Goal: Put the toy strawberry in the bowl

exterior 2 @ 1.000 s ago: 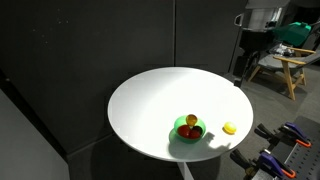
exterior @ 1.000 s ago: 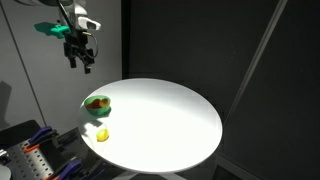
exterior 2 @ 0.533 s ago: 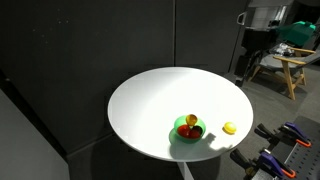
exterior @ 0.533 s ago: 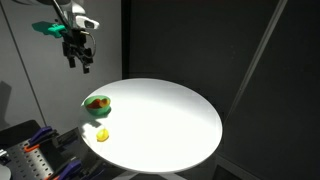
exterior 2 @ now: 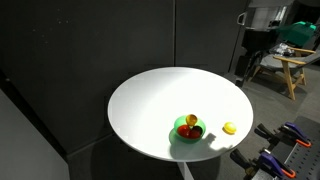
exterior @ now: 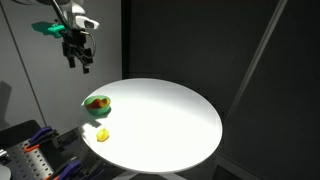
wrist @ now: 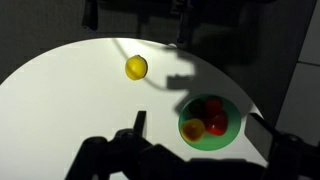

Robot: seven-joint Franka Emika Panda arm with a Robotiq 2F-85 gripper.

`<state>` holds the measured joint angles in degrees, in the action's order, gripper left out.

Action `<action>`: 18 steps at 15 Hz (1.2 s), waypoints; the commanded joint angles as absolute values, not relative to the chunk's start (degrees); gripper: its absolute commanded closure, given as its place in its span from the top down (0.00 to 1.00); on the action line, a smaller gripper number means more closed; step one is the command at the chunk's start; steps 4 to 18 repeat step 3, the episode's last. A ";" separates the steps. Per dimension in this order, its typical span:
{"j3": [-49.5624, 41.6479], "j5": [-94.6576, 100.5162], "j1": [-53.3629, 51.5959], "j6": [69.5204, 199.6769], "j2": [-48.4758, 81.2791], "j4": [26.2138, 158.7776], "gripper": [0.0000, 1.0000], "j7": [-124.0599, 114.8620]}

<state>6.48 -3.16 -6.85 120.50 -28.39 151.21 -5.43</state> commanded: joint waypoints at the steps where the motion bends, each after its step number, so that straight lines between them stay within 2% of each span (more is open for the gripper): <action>1: 6.60 -3.22 -6.74 120.39 -28.40 151.14 1.00 -5.38; 18: 6.60 -3.22 -6.74 120.39 -28.41 151.15 1.00 -5.38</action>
